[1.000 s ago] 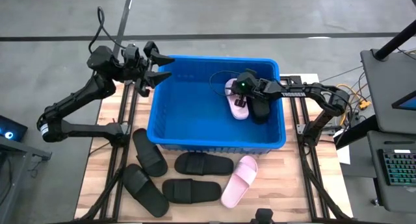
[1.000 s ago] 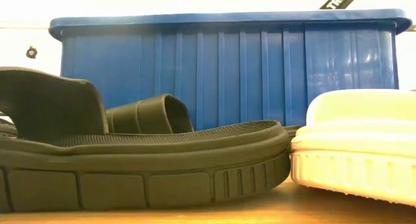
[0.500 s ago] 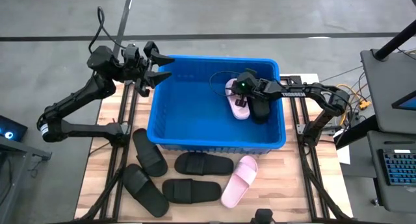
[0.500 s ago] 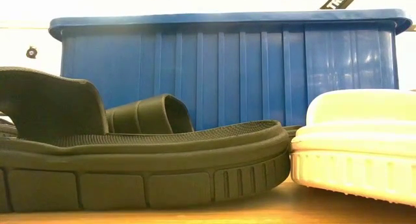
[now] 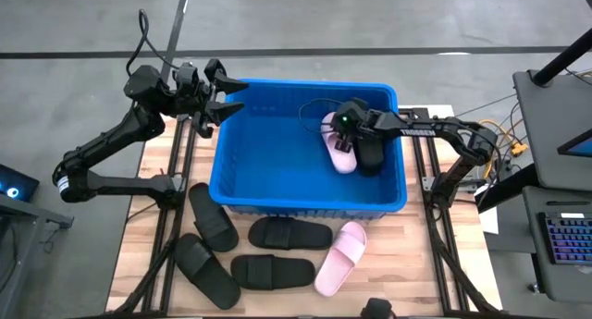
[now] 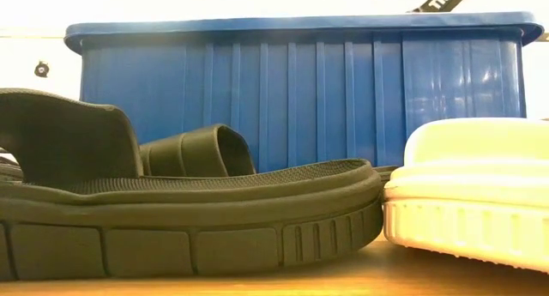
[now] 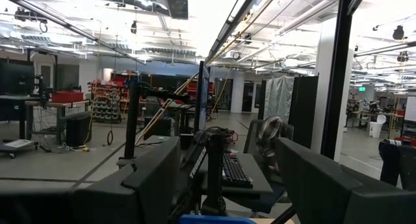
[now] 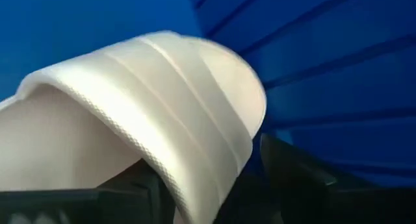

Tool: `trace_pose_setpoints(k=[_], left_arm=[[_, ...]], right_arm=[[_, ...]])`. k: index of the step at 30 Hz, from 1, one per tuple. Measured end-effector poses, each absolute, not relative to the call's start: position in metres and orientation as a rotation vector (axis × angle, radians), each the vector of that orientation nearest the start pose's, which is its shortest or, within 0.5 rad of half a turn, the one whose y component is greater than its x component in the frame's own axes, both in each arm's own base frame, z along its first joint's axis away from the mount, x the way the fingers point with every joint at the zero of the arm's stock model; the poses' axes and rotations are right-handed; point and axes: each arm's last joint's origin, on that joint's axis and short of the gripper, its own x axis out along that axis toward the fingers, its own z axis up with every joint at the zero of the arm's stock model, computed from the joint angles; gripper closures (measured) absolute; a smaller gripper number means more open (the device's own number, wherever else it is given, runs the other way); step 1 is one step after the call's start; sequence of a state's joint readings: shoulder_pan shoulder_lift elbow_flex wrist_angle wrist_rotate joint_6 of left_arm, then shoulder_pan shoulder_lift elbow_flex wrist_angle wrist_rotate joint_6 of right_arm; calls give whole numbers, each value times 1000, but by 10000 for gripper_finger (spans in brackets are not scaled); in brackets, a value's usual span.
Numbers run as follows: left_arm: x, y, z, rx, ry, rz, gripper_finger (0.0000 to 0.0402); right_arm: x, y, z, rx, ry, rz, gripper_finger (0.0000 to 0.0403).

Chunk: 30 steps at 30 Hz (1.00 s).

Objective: Pick and place slides into bin
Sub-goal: Put the pink slide into the blue container

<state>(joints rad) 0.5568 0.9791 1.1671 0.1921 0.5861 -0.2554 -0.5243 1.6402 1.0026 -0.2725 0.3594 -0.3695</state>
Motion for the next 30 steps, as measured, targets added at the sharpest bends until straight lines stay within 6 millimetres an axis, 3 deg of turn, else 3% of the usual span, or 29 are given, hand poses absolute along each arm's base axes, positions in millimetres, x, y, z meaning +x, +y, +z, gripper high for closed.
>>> trace_pose_setpoints(k=[14,30], left_arm=[[168,85,461,-48,-313,-69,164],[167,85,462,-50,-314,-71,164]], right_arm=[[290,-174,221,-184,1060,-514,191],[281,-166,213,-151,1187,-465,193]])
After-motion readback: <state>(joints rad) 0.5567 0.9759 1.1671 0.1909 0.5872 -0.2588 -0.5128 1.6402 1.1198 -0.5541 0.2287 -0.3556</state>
